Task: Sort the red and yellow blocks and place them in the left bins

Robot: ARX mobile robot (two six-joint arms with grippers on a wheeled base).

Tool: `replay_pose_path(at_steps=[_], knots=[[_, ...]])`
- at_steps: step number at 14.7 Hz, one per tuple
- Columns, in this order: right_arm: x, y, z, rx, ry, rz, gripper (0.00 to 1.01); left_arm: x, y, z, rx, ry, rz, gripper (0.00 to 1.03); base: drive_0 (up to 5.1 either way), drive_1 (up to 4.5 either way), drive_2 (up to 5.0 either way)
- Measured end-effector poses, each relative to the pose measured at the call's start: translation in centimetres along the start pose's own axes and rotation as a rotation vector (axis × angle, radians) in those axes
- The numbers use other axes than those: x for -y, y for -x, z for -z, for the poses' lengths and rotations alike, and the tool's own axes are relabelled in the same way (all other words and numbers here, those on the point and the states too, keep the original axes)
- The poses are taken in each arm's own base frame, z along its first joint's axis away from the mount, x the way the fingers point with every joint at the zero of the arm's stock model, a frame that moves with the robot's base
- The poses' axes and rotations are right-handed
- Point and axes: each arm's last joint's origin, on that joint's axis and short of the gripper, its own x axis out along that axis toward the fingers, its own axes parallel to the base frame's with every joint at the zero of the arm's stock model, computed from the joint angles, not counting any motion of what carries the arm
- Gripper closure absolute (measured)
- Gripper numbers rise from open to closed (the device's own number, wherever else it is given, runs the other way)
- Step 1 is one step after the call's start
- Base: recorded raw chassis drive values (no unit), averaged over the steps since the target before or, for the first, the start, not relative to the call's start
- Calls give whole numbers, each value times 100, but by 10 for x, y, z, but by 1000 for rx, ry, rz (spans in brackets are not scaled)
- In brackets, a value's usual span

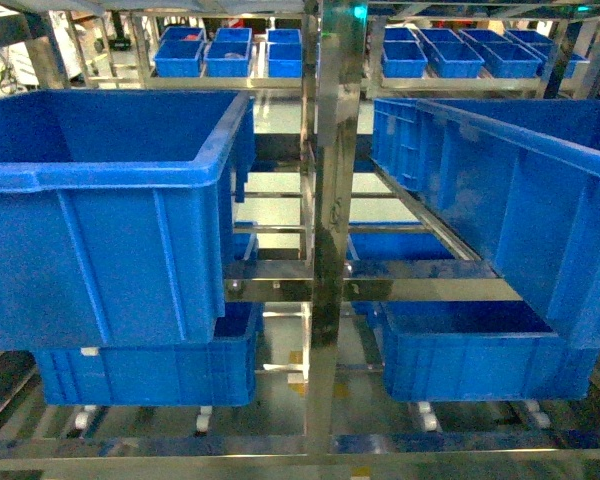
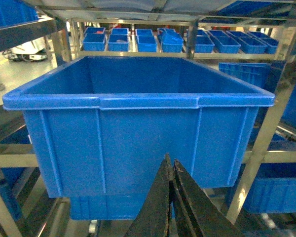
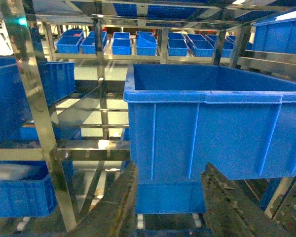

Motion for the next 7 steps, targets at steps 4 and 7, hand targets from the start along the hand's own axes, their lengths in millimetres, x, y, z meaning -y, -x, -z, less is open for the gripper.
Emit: replay_pose_path(at_steps=[4,7], knots=[[0,0,0,0,0,0,13,0,0,-1,8,0,2,101,0,0,0],[0,0,0,0,-2,0,3,0,0,-1,8,0,2,101,0,0,0]])
